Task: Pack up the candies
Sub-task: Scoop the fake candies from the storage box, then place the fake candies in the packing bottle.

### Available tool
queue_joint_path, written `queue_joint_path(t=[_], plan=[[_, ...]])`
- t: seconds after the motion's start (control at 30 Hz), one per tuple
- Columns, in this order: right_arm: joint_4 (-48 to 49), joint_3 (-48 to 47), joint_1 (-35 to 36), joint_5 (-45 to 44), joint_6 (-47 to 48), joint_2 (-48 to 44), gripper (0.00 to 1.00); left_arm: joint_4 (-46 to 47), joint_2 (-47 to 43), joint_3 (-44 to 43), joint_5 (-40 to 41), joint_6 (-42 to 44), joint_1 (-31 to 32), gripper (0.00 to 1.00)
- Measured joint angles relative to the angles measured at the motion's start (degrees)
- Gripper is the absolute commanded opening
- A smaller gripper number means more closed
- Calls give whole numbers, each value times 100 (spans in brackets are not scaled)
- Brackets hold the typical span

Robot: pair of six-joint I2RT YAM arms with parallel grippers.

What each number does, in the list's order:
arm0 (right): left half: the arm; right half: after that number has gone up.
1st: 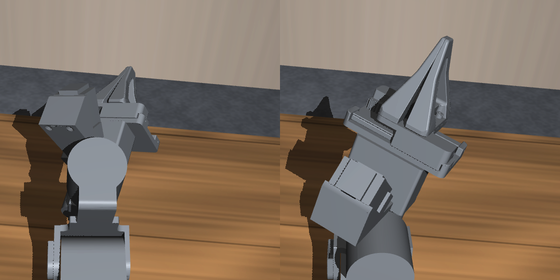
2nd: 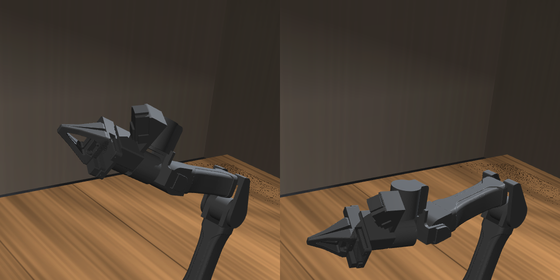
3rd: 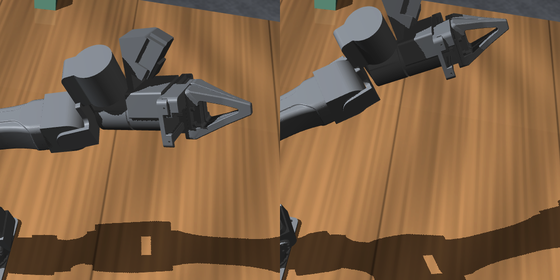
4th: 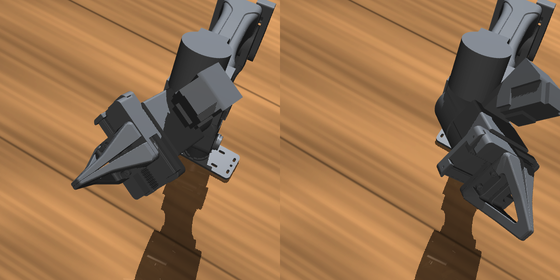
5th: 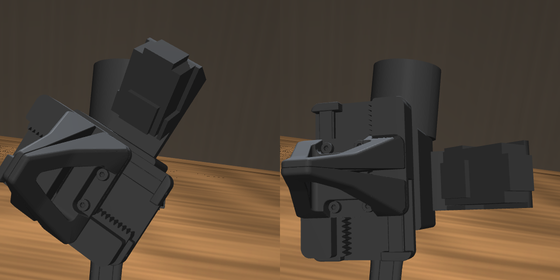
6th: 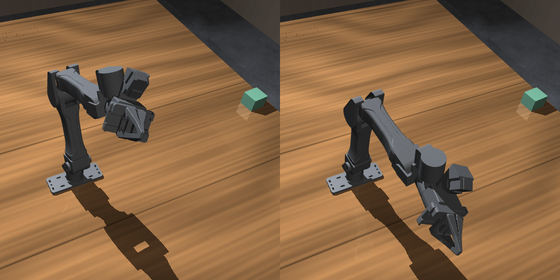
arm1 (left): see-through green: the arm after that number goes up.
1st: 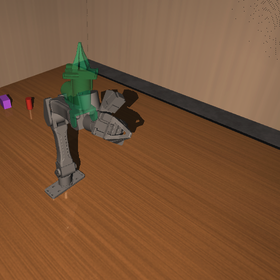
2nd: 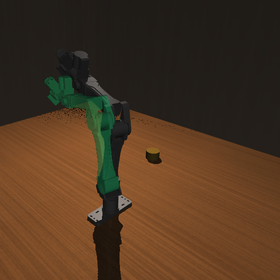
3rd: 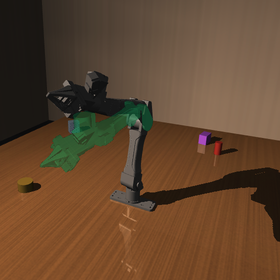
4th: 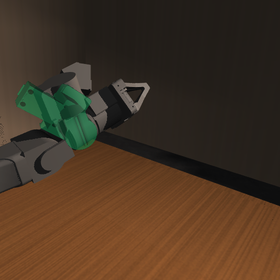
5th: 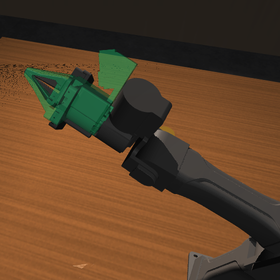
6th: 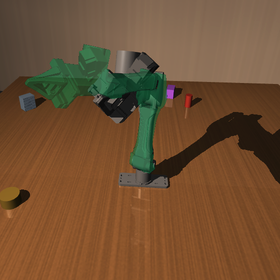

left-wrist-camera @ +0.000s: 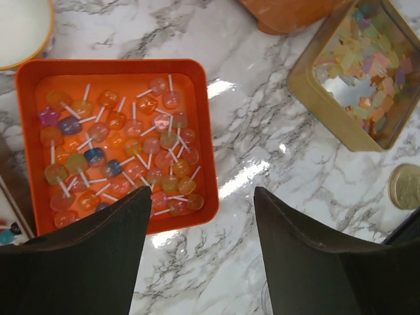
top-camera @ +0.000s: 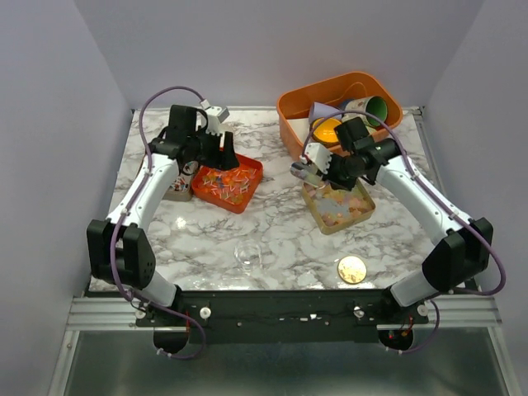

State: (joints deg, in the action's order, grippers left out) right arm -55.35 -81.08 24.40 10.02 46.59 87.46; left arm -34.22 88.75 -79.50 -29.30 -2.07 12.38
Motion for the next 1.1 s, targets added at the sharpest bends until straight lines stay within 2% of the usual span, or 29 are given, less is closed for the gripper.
queue_joint_path(t=[0.2, 0.5, 0.8, 1.1], plan=[[-446, -625, 879, 0, 155, 278, 1, 205, -479, 389, 315, -306, -326, 77], [-1113, -1213, 2159, -118, 610, 1191, 1, 151, -1510, 1220, 839, -70, -695, 79], [-1449, -1259, 2949, -828, 1038, 1650, 1, 186, -1971, 1897, 1403, -164, -1049, 79], [-1871, -1364, 3635, -1620, 1043, 1952, 1, 442, -2337, 2065, 1808, -302, -1220, 79]])
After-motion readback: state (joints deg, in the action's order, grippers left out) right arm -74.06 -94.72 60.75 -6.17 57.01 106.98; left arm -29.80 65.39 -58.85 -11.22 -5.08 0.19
